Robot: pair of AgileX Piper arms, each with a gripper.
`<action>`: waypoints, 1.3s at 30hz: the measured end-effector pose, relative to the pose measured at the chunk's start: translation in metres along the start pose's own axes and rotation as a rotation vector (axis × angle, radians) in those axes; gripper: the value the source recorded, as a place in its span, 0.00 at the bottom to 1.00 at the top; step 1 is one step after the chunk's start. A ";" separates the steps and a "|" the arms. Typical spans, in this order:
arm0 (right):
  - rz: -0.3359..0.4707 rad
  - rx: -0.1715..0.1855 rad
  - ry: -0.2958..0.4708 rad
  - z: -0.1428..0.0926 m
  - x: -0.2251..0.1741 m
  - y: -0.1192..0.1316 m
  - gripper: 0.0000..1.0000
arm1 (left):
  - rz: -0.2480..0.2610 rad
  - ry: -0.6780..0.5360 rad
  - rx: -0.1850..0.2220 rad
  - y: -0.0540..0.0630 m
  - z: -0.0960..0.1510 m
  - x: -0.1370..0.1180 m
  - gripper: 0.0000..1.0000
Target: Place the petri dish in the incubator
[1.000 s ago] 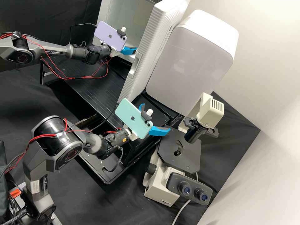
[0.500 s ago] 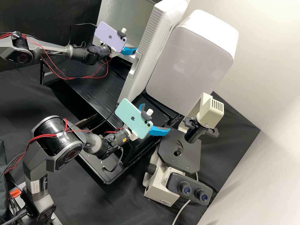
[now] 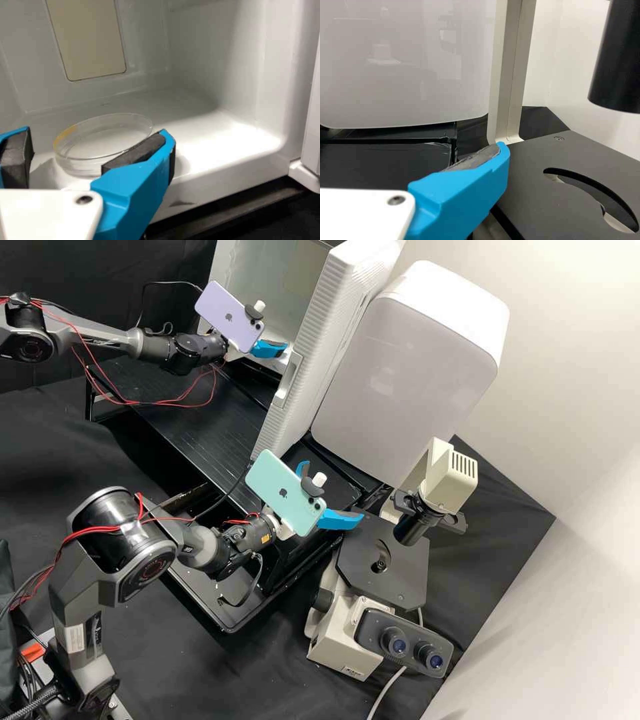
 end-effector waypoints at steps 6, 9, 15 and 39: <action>0.000 0.000 0.000 0.000 0.000 0.000 1.00 | 0.015 -0.025 0.000 -0.003 0.003 -0.013 1.00; 0.000 0.000 0.000 0.000 0.000 0.000 1.00 | 0.023 -0.051 -0.002 -0.006 0.006 -0.021 1.00; 0.000 0.000 0.000 0.000 0.000 0.000 1.00 | 0.009 -0.135 0.024 -0.021 0.016 -0.041 1.00; 0.000 0.000 0.000 0.000 0.000 0.000 1.00 | 0.100 -0.434 0.015 -0.039 0.007 -0.157 1.00</action>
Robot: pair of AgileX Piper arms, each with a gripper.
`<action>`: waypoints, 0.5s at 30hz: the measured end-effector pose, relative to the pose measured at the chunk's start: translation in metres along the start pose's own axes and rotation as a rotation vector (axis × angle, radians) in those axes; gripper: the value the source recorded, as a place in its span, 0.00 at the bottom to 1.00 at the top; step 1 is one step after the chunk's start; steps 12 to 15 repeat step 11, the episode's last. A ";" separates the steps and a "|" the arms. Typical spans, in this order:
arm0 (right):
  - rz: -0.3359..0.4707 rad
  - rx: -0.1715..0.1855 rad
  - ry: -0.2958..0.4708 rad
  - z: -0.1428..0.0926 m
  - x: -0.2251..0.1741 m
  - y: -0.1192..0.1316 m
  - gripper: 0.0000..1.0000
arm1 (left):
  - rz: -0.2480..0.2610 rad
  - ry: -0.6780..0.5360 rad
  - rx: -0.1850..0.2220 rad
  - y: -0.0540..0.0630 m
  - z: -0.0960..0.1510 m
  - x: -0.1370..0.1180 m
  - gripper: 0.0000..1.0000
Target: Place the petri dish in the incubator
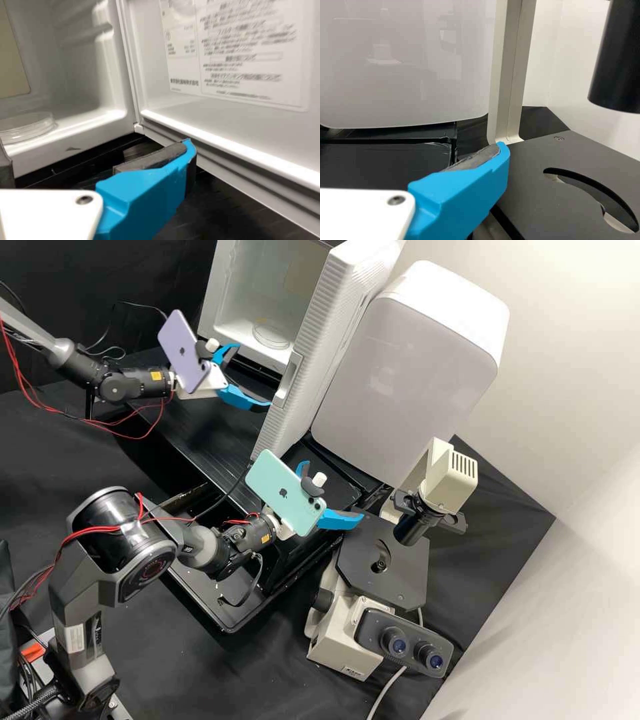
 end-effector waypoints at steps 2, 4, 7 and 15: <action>0.000 0.000 0.000 0.000 0.000 0.000 1.00 | 0.013 -0.007 -0.003 -0.002 -0.002 -0.009 1.00; 0.000 0.000 0.000 0.000 0.000 0.000 1.00 | 0.024 -0.013 0.000 -0.003 -0.004 -0.020 1.00; 0.000 0.000 0.000 0.000 0.000 0.000 1.00 | 0.031 -0.020 -0.012 -0.007 -0.008 -0.034 1.00; 0.000 0.000 0.000 0.000 0.000 0.000 1.00 | 0.025 -0.039 -0.023 -0.009 -0.011 -0.050 1.00</action>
